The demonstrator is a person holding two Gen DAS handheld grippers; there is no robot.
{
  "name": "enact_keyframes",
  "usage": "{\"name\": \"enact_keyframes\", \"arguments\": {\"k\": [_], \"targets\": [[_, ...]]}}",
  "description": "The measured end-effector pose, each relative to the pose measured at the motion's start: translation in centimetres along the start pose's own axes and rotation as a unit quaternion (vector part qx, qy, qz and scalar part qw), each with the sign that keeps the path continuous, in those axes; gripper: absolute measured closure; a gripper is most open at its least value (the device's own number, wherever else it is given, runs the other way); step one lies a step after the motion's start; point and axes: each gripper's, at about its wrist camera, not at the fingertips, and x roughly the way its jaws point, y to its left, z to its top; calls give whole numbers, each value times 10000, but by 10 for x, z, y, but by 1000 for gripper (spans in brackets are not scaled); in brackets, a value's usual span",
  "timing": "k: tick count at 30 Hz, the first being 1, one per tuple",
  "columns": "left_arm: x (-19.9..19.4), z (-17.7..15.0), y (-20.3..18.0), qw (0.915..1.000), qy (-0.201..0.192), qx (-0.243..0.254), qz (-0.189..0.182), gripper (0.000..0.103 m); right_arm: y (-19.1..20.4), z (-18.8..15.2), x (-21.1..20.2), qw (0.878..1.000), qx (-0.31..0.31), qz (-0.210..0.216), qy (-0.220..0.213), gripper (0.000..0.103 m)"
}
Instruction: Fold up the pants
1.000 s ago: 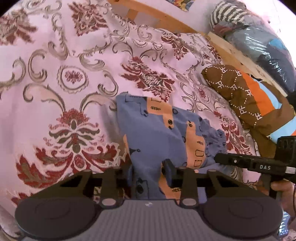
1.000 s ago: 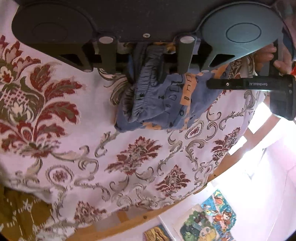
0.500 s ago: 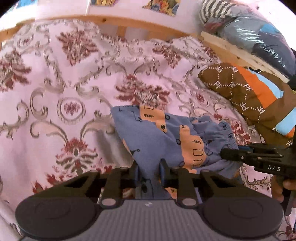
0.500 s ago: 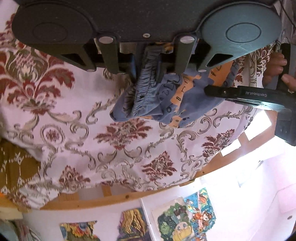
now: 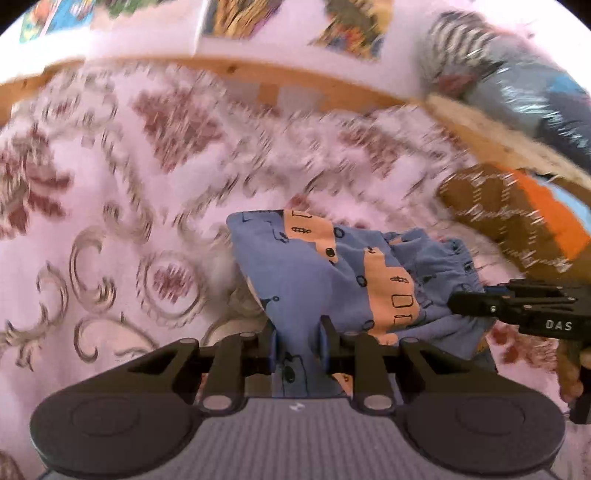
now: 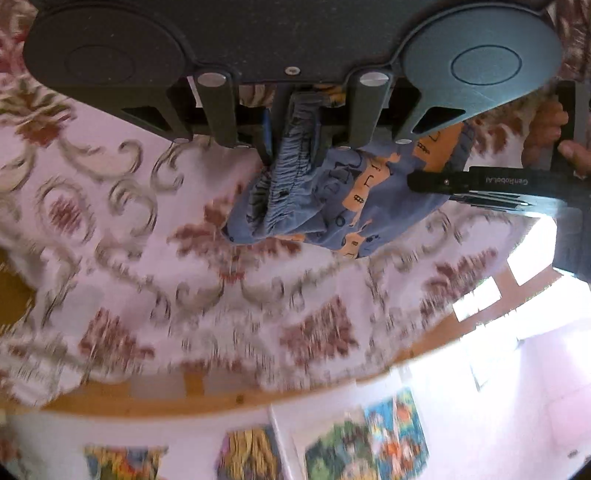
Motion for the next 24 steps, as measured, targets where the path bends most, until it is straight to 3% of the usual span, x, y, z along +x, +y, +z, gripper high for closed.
{"name": "enact_keyframes", "arguments": {"k": [2,5,8,12,14,16,24], "targets": [[17,-9,12,9996,225,-172,61,78,-4,-8,13,9999,79,-48,129,81],[19,-20,24,9993,138,-332,-96,76,-14,-15,16,9993,371,43,85,79],[17,-21,29,9988,151,-417,-187,72,-15,-14,13,9990,443,56,97,67],[8,-14,29,9981,164,-587,-126,66,-11,-9,-1,9982,582,26,-152,42],[-3,-9,27,9981,86,-609,-8,57,-7,-7,-11,9977,620,-28,-286,39],[-15,-6,24,9979,-6,-642,101,37,0,-5,-20,9970,631,-103,-437,29],[-74,1,4,9959,-438,-620,491,12,48,2,-69,9911,328,-493,-1191,7]]}}
